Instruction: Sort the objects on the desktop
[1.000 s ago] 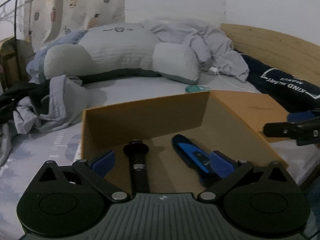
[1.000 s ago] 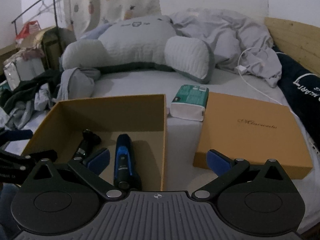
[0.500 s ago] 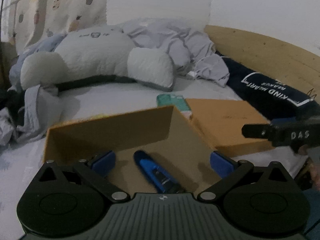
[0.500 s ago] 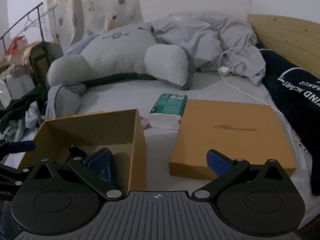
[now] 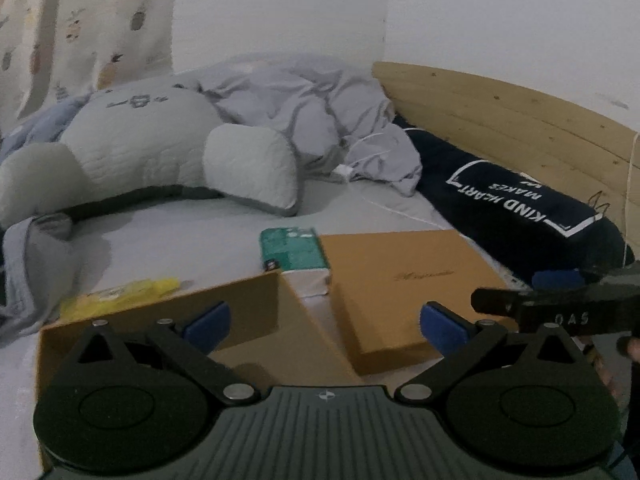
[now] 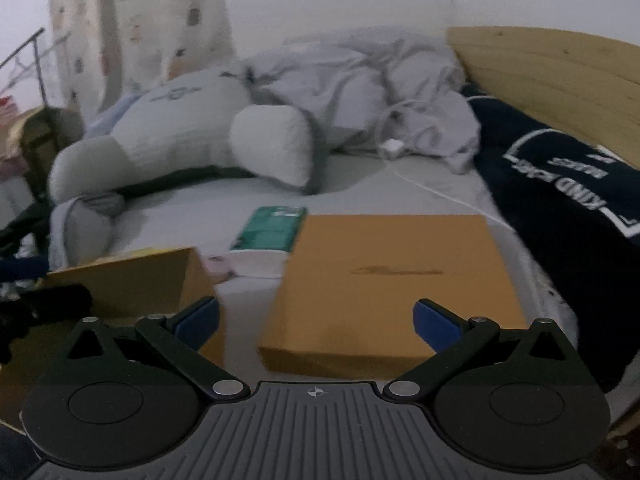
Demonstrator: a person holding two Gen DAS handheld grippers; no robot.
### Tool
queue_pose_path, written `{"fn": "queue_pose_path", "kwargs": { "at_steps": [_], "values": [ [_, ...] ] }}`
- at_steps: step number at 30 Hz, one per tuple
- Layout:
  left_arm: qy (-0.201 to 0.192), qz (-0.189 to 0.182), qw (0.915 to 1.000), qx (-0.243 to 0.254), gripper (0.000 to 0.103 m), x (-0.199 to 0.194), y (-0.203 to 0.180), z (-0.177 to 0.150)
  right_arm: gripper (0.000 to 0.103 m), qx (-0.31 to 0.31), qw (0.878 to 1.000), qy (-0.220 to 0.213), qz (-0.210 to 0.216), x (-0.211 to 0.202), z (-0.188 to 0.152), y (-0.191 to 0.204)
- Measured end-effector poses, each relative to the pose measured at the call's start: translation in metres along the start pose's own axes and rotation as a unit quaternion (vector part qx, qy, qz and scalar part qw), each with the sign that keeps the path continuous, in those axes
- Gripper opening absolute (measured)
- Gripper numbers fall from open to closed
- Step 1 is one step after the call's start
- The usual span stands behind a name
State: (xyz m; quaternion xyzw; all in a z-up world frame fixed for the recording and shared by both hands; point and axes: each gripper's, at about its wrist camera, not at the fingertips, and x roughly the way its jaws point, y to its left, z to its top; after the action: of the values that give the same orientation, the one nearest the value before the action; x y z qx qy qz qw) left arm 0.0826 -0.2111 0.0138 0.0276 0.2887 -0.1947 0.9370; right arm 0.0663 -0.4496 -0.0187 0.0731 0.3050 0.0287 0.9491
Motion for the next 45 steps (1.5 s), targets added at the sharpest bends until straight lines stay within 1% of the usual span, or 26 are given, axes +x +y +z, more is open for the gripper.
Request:
{"fn": "queue_pose_path", "kwargs": {
  "at_steps": [6,9,14,17,22,27,31,35,40,45],
  "values": [
    [0.01,-0.019,0.9997,0.006,0.103,0.029,-0.02,0.017,0.103,0.025,1.0,0.008,-0.017,0.008,-0.002,-0.041],
    [0.016,-0.021,0.9996,0.01,0.103,0.046,-0.03,0.024,0.103,0.037,0.999,0.011,-0.026,0.012,-0.002,-0.061],
    [0.031,-0.038,0.9988,-0.003,0.103,0.074,-0.046,0.034,0.103,0.051,0.998,0.012,-0.04,0.02,-0.001,-0.095],
    [0.043,-0.043,0.9981,-0.008,0.103,0.095,-0.056,0.038,0.103,0.049,0.998,0.013,-0.048,0.03,-0.001,-0.114],
    [0.089,-0.027,0.9954,-0.021,0.103,0.139,-0.063,0.04,0.103,0.047,0.997,0.022,-0.055,0.051,-0.003,-0.138],
    [0.136,-0.003,0.9889,-0.061,0.103,0.185,-0.052,0.038,0.103,0.046,0.997,0.041,-0.044,0.082,-0.003,-0.16],
    [0.159,0.005,0.9836,-0.085,0.103,0.211,-0.046,0.036,0.103,0.052,0.997,0.054,-0.036,0.106,-0.003,-0.174],
    [0.17,0.015,0.9813,-0.089,0.103,0.229,-0.046,0.034,0.103,0.052,0.996,0.061,-0.03,0.126,-0.001,-0.183],
    [0.185,0.025,0.9785,-0.087,0.103,0.25,-0.047,0.032,0.103,0.055,0.995,0.085,-0.013,0.147,0.001,-0.187],
    [0.192,0.03,0.9764,-0.095,0.103,0.263,-0.042,0.03,0.103,0.059,0.992,0.108,0.003,0.168,0.004,-0.191]
  ]
}}
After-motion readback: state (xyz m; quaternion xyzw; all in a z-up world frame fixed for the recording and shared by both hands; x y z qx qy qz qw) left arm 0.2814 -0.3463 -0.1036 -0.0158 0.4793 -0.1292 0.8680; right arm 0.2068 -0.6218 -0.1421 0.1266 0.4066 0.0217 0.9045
